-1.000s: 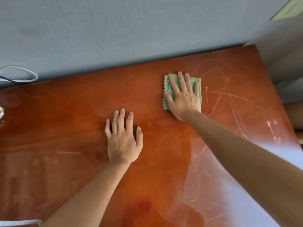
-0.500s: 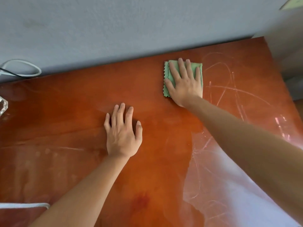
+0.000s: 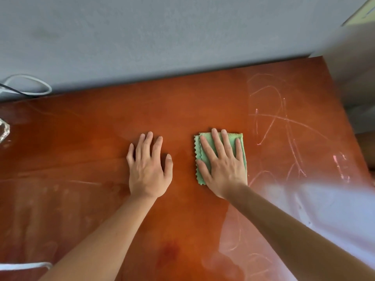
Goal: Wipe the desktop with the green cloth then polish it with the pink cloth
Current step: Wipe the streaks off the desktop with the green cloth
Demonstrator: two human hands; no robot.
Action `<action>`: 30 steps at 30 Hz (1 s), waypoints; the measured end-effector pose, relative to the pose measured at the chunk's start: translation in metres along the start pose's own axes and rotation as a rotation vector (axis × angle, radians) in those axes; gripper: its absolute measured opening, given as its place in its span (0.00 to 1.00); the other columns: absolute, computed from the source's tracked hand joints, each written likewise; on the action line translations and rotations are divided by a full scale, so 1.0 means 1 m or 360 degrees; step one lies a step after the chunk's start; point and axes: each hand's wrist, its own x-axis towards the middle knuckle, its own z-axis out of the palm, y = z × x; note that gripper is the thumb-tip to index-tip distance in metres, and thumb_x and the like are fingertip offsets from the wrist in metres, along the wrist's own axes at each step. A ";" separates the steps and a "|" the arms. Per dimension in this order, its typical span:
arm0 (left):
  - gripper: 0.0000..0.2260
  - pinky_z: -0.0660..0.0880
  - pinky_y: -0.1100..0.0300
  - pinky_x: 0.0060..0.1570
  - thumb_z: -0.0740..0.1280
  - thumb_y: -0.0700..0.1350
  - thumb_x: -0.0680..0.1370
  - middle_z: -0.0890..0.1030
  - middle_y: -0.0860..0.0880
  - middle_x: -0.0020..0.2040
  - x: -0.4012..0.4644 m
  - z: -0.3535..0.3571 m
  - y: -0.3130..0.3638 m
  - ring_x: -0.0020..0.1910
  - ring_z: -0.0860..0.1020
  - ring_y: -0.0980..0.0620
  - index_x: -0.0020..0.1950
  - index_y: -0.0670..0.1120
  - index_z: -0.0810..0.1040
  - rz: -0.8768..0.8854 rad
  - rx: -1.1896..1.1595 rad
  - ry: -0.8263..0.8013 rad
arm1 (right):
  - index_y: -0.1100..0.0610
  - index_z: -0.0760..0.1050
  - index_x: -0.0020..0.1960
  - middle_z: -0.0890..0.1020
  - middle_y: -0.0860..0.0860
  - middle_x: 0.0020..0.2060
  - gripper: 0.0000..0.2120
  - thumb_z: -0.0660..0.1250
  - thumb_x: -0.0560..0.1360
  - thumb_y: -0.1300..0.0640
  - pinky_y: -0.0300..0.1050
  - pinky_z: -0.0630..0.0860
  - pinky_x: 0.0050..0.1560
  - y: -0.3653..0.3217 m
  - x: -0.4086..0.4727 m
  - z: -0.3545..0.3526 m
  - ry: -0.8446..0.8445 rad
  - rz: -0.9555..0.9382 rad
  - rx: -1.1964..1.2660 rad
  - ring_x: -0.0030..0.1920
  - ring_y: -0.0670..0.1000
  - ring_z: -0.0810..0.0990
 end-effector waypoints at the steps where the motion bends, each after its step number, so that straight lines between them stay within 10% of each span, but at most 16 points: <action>1: 0.26 0.55 0.40 0.77 0.52 0.57 0.82 0.68 0.42 0.77 -0.001 0.000 0.000 0.78 0.63 0.42 0.75 0.46 0.71 -0.0003 -0.0002 -0.0003 | 0.46 0.47 0.82 0.50 0.52 0.81 0.31 0.43 0.82 0.36 0.62 0.42 0.78 0.000 0.012 -0.004 0.0003 0.0009 0.0007 0.80 0.55 0.43; 11: 0.24 0.54 0.41 0.78 0.54 0.56 0.82 0.68 0.43 0.77 -0.001 0.002 -0.001 0.79 0.62 0.43 0.74 0.46 0.71 -0.0005 -0.0009 0.0016 | 0.46 0.44 0.82 0.47 0.52 0.81 0.32 0.38 0.80 0.36 0.63 0.38 0.77 -0.008 0.134 -0.025 0.0045 0.0080 0.0047 0.80 0.56 0.41; 23: 0.24 0.54 0.40 0.78 0.54 0.56 0.82 0.67 0.43 0.78 0.000 0.000 -0.001 0.79 0.60 0.44 0.75 0.47 0.70 -0.0011 -0.0026 -0.0021 | 0.48 0.49 0.82 0.50 0.52 0.81 0.31 0.49 0.82 0.38 0.65 0.50 0.77 -0.021 -0.097 0.022 -0.0057 -0.0089 0.0052 0.80 0.57 0.45; 30: 0.24 0.54 0.41 0.77 0.54 0.57 0.82 0.67 0.44 0.78 0.000 0.001 -0.001 0.79 0.61 0.43 0.75 0.48 0.70 -0.0015 -0.0009 -0.0019 | 0.47 0.51 0.81 0.52 0.52 0.81 0.31 0.46 0.82 0.37 0.64 0.46 0.77 -0.025 -0.078 0.017 -0.0038 -0.0127 0.0049 0.80 0.57 0.45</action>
